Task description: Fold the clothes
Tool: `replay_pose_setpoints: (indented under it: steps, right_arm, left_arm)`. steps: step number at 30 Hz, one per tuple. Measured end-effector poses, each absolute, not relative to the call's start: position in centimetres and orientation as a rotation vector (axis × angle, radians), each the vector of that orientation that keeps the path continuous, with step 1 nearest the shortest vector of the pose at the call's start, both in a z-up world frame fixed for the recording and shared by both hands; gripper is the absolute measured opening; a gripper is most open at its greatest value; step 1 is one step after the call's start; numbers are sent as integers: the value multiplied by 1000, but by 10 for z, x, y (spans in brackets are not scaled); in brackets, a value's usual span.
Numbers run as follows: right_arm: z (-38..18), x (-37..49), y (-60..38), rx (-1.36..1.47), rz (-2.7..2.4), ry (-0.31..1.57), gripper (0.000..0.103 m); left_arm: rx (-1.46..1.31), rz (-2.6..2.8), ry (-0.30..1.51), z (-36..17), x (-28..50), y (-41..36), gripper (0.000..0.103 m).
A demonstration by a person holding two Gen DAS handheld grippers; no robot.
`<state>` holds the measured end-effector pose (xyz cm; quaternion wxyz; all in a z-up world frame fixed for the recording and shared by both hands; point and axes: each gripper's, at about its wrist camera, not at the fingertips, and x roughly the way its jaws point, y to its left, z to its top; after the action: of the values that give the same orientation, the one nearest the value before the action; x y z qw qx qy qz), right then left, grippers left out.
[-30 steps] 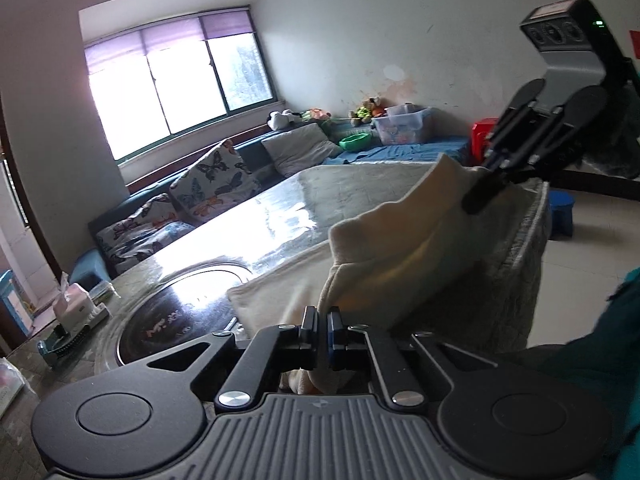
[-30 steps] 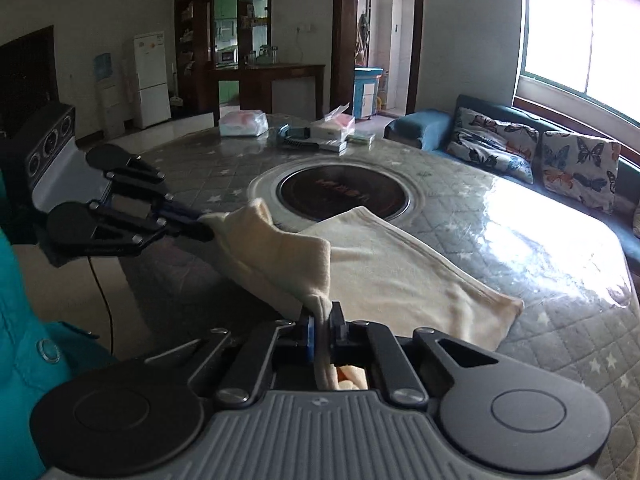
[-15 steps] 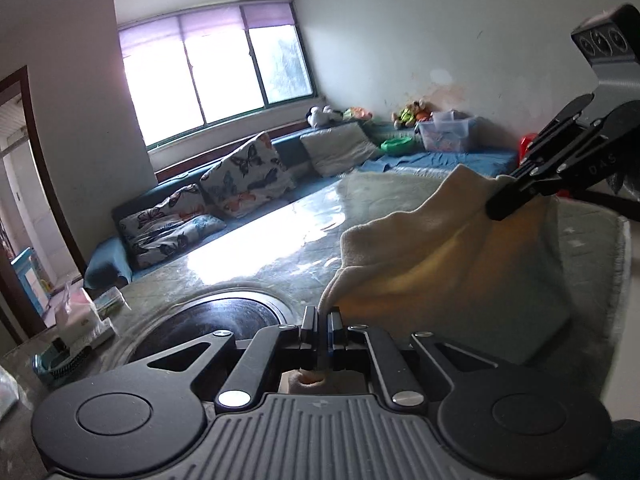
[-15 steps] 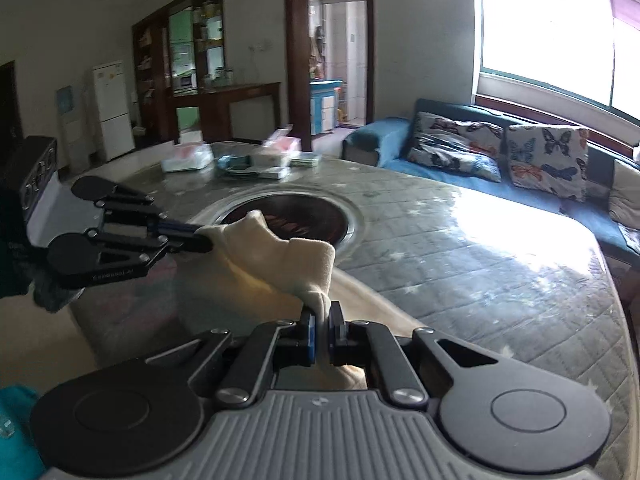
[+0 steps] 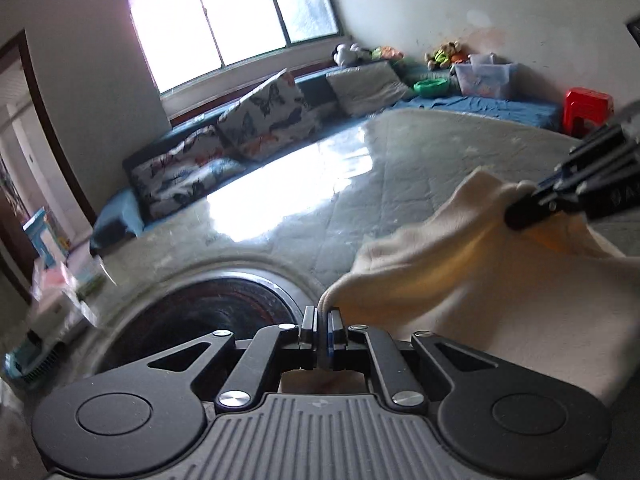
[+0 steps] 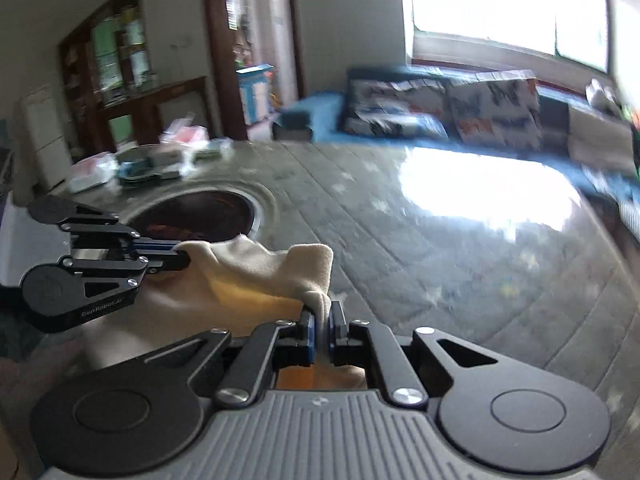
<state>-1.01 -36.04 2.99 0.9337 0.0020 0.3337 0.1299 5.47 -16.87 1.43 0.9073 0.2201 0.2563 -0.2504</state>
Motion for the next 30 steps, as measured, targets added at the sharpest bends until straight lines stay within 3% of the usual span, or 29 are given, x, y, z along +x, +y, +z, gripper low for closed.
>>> replay_pose_setpoints:
  steps: [6,10,23,30]
  right_arm:
    - [2,10,-366,77,171,715,15]
    - [12,6,-366,99,140,675,23]
    - [24,-21,-303,-95,375,668,23]
    - [7,-33,-293,-179,442,727,24]
  left_arm:
    - [440,-474,556,4,65,-176,10]
    - [406,-458,570,5,68,-174,15]
    - [199,-465,612,45,28,-97,33]
    - [205,-482,666,25,3,-81,32]
